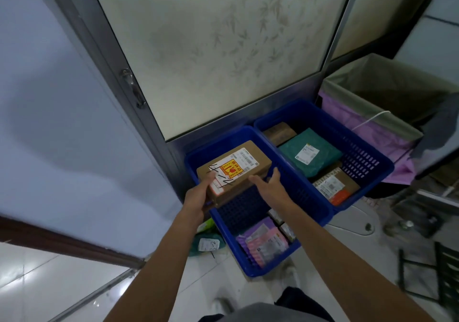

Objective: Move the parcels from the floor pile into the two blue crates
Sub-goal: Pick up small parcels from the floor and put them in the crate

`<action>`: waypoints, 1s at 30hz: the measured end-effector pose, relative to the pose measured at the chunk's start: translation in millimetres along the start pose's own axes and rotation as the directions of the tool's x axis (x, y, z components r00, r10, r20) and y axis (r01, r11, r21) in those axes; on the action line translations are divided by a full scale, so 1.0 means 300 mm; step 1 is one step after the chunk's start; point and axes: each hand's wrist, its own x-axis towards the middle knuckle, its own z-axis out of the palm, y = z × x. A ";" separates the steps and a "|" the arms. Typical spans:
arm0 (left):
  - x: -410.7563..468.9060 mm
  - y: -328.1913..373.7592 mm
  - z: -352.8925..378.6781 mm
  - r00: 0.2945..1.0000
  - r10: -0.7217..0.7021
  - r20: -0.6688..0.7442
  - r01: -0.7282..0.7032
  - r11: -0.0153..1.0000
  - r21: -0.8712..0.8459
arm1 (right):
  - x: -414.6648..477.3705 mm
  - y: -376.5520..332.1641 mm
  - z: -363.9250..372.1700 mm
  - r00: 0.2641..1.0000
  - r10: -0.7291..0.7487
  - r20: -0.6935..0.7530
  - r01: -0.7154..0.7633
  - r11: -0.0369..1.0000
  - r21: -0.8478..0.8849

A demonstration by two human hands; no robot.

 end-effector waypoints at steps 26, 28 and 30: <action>0.532 -0.319 0.292 0.896 0.078 -0.437 0.126 0.899 0.419 | 0.805 0.284 -0.252 0.928 0.182 0.324 0.090 0.736 -0.671; 0.604 -0.357 0.273 0.875 0.076 -0.478 0.180 0.865 0.468 | 0.862 0.336 -0.223 0.915 0.223 0.337 0.078 0.721 -0.688; 0.672 -0.392 0.260 0.869 0.067 -0.490 0.228 0.825 0.517 | 0.914 0.388 -0.199 0.900 0.263 0.346 0.057 0.717 -0.694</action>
